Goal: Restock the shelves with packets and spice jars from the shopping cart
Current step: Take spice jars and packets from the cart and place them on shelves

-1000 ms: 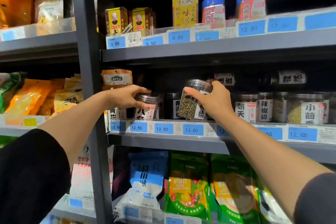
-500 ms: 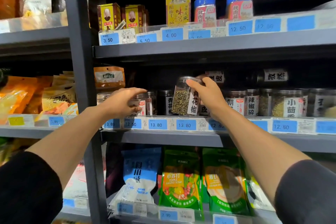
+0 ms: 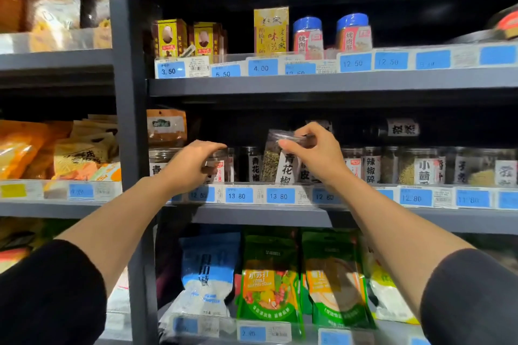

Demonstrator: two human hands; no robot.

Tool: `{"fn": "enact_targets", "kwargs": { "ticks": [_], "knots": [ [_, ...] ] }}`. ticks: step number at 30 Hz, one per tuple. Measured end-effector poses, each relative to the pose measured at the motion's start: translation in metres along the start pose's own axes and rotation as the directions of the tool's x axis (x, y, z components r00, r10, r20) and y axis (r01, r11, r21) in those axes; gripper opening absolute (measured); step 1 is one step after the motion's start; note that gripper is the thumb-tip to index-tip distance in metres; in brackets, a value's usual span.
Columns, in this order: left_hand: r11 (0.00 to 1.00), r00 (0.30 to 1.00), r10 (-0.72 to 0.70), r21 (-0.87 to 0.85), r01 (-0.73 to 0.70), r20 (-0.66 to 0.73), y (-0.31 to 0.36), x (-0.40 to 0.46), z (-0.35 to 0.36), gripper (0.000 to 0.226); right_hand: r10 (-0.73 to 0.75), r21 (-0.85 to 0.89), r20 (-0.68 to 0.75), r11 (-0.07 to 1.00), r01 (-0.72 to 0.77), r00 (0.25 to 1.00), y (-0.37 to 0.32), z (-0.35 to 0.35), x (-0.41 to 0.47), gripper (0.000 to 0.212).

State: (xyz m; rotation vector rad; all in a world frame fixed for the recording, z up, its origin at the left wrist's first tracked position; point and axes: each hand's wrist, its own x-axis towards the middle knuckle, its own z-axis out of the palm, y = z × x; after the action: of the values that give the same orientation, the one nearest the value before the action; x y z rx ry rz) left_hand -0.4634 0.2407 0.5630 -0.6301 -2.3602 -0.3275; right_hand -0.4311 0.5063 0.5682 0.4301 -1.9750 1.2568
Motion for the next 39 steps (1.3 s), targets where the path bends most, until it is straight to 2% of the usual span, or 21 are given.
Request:
{"fn": "enact_targets", "kwargs": {
  "ticks": [4, 7, 10, 16, 20, 23, 28, 32, 35, 39],
  "knots": [
    [0.999, 0.994, 0.011, 0.054, -0.005, -0.111, 0.004, -0.006, 0.006, 0.065, -0.007, -0.060, -0.197, 0.998, -0.005, 0.980, -0.008, -0.017, -0.001, 0.036],
    [0.980, 0.970, 0.006, 0.192, 0.042, -0.243, 0.006, -0.011, 0.013, 0.062, -0.019, -0.124, -0.269, 0.992, -0.015, 0.963, -0.016, -0.027, -0.001, 0.038],
    [0.976, 0.952, -0.045, 0.188, 0.106, -0.302, 0.008, -0.016, 0.019, 0.060, -0.006, -0.162, -0.300, 0.986, -0.045, 0.954, -0.020, -0.030, -0.002, 0.040],
    [0.992, 0.952, -0.087, 0.068, 0.111, -0.293, 0.009, -0.022, 0.015, 0.058, -0.039, -0.233, -0.191, 0.972, -0.007, 0.981, -0.032, 0.002, -0.007, 0.039],
    [0.999, 0.950, -0.046, 0.001, 0.049, -0.309, 0.008, -0.035, 0.012, 0.058, -0.049, -0.236, -0.148, 0.972, 0.012, 0.988, -0.041, 0.027, -0.005, 0.041],
    [0.999, 0.941, -0.026, 0.029, 0.038, -0.337, 0.005, -0.048, 0.017, 0.057, -0.058, -0.241, -0.134, 0.970, 0.024, 0.989, -0.045, 0.041, -0.003, 0.038],
    [0.986, 0.942, -0.100, 0.095, 0.137, -0.319, -0.002, -0.063, 0.028, 0.065, -0.027, -0.308, -0.059, 0.951, 0.007, 0.998, -0.042, 0.070, 0.002, 0.041],
    [0.960, 0.953, -0.216, 0.130, 0.247, -0.212, 0.001, -0.063, 0.028, 0.084, 0.063, -0.400, 0.014, 0.915, -0.053, 0.998, -0.027, 0.089, 0.001, 0.051],
    [0.942, 0.938, -0.323, 0.051, 0.331, -0.128, 0.002, -0.055, 0.025, 0.090, 0.137, -0.419, 0.043, 0.902, -0.107, 0.990, -0.021, 0.090, 0.002, 0.058],
    [0.918, 0.914, -0.395, -0.074, 0.390, -0.093, 0.002, -0.047, 0.023, 0.078, 0.209, -0.520, 0.149, 0.848, -0.103, 0.967, -0.018, 0.084, 0.005, 0.074]
  ]
}}
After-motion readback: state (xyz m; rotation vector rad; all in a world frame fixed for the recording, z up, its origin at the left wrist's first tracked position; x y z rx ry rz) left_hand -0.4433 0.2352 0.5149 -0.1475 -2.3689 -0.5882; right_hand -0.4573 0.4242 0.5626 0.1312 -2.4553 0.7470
